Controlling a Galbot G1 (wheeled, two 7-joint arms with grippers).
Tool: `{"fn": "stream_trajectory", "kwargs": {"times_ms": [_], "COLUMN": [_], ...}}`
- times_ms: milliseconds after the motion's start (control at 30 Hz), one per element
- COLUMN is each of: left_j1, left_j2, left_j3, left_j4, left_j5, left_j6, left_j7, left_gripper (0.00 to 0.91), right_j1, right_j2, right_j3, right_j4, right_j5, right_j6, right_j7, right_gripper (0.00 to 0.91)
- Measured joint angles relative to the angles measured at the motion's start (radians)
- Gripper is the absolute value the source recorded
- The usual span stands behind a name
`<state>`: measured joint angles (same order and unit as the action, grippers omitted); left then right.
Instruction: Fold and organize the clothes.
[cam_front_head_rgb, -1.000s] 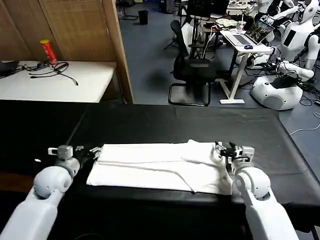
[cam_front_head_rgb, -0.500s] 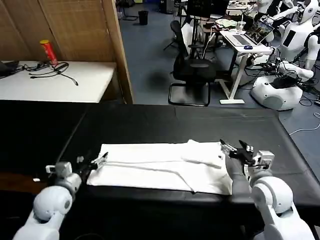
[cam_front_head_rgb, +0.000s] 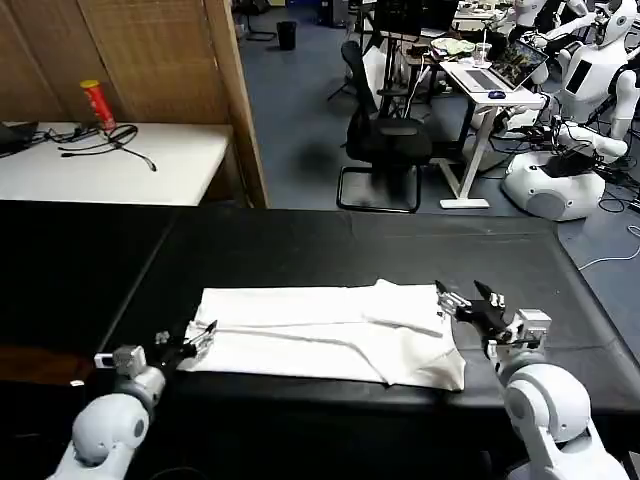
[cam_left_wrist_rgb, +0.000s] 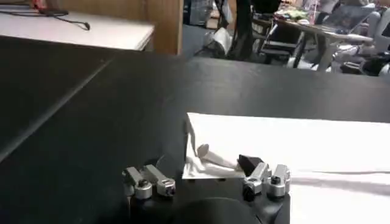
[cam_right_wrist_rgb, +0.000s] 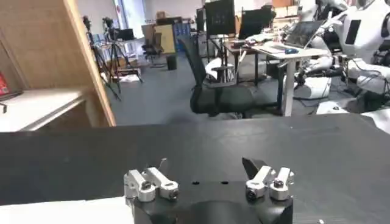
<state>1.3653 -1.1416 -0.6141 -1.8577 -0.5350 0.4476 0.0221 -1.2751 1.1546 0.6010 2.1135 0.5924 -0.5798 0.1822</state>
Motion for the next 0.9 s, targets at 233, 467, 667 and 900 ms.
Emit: {"fn": "stream_trajectory", "kwargs": {"times_ms": [233, 467, 667, 900], "left_j1": [0.019, 0.019, -0.001, -0.006], "left_j2": [-0.017, -0.017, 0.010, 0.070], "left_j3": [0.004, 0.009, 0.011, 0.001], "left_j4": [-0.019, -0.015, -0.002, 0.015], "left_j5": [0.039, 0.063, 0.105, 0.306], "left_j6": [-0.003, -0.004, 0.000, -0.075], "left_j7": [0.001, 0.018, 0.044, 0.081], "left_gripper": [0.166, 0.000, 0.000, 0.000], "right_j1": [0.003, 0.010, 0.018, 0.019], "right_j2": [0.009, 0.010, 0.016, 0.013], "right_j3": [-0.004, -0.005, -0.013, 0.002], "right_j4": [0.002, 0.012, 0.016, 0.016], "right_j5": [-0.031, -0.031, -0.035, -0.034], "right_j6": [0.012, 0.012, 0.008, 0.007], "right_j7": [-0.014, -0.022, -0.024, -0.024], "right_gripper": [0.878, 0.878, 0.878, 0.878]}}
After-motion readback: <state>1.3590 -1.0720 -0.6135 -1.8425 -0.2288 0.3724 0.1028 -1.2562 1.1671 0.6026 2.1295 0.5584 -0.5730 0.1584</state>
